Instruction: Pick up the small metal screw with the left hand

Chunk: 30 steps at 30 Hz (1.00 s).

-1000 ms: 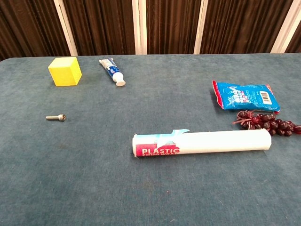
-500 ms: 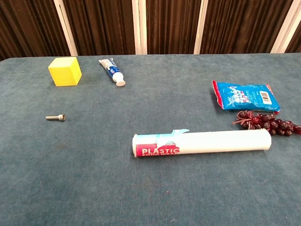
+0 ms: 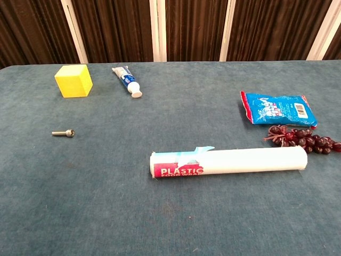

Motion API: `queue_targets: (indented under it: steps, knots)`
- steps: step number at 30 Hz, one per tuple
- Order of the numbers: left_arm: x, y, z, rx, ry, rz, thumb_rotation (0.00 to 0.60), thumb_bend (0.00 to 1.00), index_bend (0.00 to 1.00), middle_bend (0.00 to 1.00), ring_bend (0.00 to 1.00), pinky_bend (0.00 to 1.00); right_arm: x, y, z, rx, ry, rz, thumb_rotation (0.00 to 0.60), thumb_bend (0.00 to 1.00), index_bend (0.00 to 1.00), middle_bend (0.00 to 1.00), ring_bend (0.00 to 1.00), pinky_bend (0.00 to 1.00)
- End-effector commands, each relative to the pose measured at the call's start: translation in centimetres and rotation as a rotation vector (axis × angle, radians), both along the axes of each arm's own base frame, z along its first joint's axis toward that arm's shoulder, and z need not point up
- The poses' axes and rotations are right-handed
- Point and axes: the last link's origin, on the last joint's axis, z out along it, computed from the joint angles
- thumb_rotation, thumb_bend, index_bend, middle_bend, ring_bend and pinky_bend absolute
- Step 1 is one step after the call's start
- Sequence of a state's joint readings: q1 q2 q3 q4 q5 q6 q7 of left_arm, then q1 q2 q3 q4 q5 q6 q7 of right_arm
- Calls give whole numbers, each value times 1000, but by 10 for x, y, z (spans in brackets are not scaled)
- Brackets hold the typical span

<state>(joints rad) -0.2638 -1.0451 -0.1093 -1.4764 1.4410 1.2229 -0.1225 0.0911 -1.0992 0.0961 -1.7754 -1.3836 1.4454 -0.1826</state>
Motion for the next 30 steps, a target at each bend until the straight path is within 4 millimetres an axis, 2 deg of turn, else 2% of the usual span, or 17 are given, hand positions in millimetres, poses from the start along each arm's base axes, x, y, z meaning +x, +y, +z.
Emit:
queue_targets:
  steps: [1, 6, 14, 20, 27, 30]
  knots:
    - [7, 19, -1, -19, -31, -1, 600, 245, 254, 188, 63, 51, 0, 0, 0, 0, 0, -1, 600, 154, 206, 115, 66, 0]
    - [22, 35, -11, -73, 3, -13, 600, 259, 282, 191, 63, 51, -1, -1, -1, 2, 1, -7, 600, 154, 206, 115, 66, 0]
    - [46, 51, -47, -132, 2, -31, 600, 301, 322, 195, 63, 51, -2, -1, 1, -6, 0, -9, 600, 154, 206, 115, 66, 0]
    - [54, 62, -73, -142, 11, -38, 600, 331, 350, 200, 63, 51, -3, -1, 0, -7, 4, -15, 600, 154, 206, 115, 66, 0]
    - [56, 70, -104, -161, 37, -14, 600, 333, 358, 201, 63, 51, -4, -3, -2, -3, 16, -24, 600, 154, 206, 115, 66, 0]
    - [58, 73, -110, -154, 38, -6, 600, 333, 360, 201, 63, 51, -4, -3, -3, -1, 18, -25, 600, 154, 206, 115, 66, 0]
